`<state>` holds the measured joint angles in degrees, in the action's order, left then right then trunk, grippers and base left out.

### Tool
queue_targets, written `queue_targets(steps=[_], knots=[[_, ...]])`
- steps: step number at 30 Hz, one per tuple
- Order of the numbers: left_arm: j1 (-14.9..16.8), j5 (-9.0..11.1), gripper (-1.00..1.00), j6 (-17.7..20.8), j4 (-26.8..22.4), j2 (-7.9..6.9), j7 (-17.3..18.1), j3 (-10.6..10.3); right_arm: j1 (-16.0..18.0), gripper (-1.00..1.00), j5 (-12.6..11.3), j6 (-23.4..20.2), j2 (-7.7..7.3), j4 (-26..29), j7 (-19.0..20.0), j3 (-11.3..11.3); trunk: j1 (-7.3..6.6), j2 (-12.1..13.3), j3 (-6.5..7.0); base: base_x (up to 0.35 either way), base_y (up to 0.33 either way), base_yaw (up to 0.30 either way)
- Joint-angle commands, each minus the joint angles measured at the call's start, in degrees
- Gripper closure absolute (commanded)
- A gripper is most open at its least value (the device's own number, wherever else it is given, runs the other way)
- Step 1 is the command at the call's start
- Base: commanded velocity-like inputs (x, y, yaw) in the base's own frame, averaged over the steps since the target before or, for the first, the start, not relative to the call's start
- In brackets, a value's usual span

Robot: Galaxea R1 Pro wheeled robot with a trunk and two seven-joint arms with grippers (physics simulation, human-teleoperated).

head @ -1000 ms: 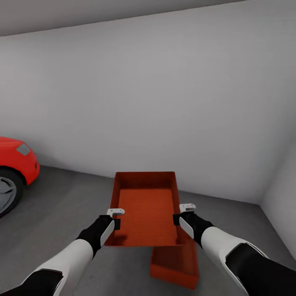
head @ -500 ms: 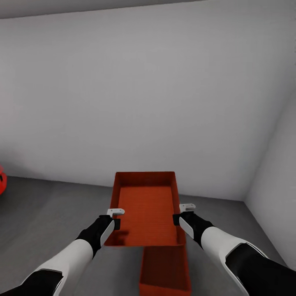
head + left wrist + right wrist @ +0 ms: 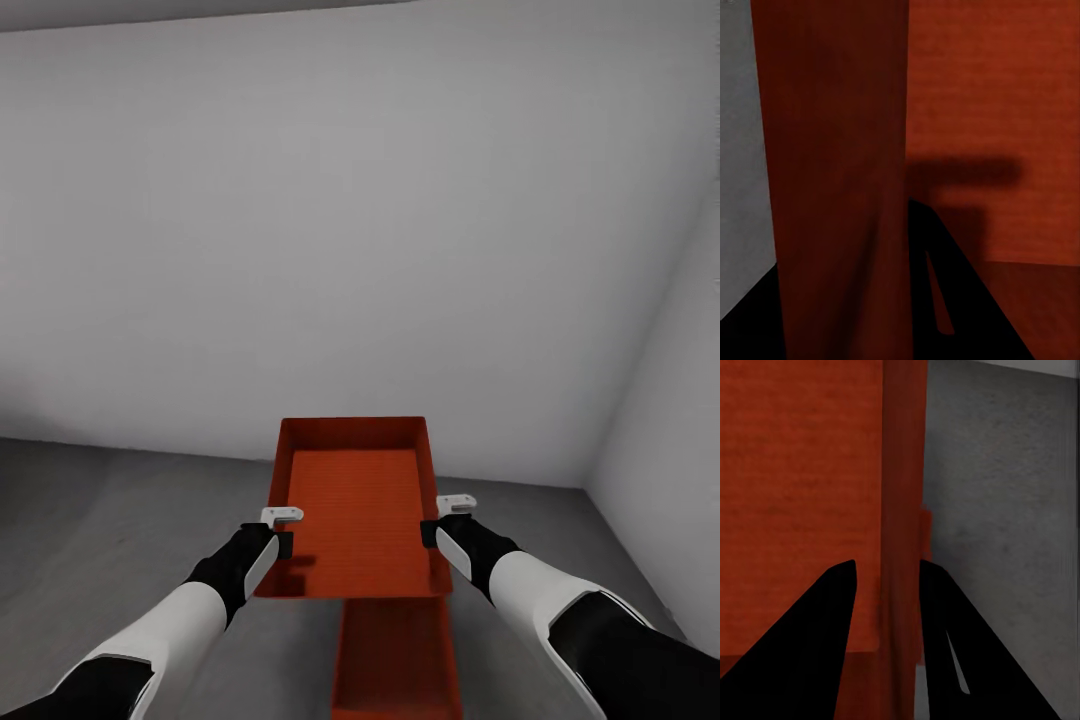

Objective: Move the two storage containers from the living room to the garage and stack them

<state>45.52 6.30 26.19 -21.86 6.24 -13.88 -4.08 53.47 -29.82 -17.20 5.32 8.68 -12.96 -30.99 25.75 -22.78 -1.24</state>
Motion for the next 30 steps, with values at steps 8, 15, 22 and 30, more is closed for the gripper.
queue_targets(steps=[8,15,22,30], knots=[[0.01,1.00,1.00,0.01,-0.29,-0.43,-0.59,-1.89,0.05,1.00,-3.05,-0.38,-0.04,0.01,0.13,-1.70,0.04,-0.14,-0.13,0.000,0.000,-0.213],[0.00,1.00,1.00,-0.01,-0.29,-0.44,-0.54,-1.89,0.05,1.00,-3.05,-0.38,-0.04,-0.02,0.13,-1.70,0.04,-0.14,-0.13,0.000,0.000,-0.219],[0.01,1.00,1.00,-0.12,-0.29,-0.43,-0.59,-1.89,0.05,1.00,-3.05,-0.37,0.03,-0.03,0.13,-1.70,0.04,-0.14,-0.13,0.000,0.000,-0.219],[0.01,1.00,1.00,0.31,-0.29,-0.43,-0.61,-1.89,0.05,1.00,-3.05,-0.38,0.04,-0.02,0.13,-1.70,0.04,-0.14,-0.13,0.028,0.000,-0.086]])
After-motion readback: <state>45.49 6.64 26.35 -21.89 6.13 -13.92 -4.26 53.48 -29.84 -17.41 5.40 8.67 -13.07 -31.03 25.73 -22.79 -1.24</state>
